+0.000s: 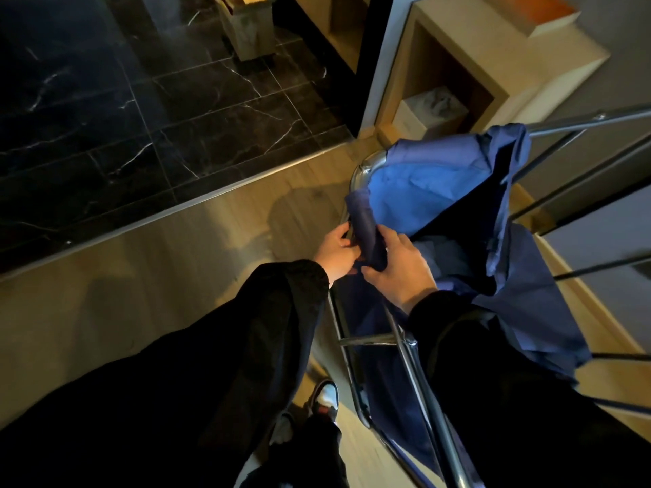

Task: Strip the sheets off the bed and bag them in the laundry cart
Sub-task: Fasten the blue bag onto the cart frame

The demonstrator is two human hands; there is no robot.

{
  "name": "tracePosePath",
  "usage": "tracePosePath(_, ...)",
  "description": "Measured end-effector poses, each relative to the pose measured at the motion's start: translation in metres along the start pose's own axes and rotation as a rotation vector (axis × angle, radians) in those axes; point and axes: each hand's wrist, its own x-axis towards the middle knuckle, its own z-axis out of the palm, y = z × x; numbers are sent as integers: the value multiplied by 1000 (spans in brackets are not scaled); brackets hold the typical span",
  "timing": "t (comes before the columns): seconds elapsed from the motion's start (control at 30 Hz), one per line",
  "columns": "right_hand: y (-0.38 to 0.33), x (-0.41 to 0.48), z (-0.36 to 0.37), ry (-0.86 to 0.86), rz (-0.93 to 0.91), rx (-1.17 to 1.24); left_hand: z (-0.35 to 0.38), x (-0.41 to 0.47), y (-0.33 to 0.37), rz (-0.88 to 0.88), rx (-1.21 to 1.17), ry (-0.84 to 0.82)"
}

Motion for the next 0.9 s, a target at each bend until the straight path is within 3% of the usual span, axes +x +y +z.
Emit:
tracePosePath(0.13, -2, 10, -3, -15, -20, 50, 6, 17, -6, -2, 256, 19)
tracePosePath(0.4, -1, 17, 6, 9, -9, -30, -24, 39, -24, 195, 598, 86)
tracePosePath(0.5, -2, 21, 12, 32, -42, -210, -30, 42, -26, 234, 569, 72)
tracePosePath(0.67, -13, 36, 14, 200, -362, -588, -32, 47, -27, 184, 328, 37)
tracePosePath(0.77, -21, 47, 17, 87, -467, -805, -34, 39, -22, 226, 354, -48)
tracePosePath(0.9, -29, 61, 16, -94, -474, -907, -43, 37, -24, 222, 425, -49)
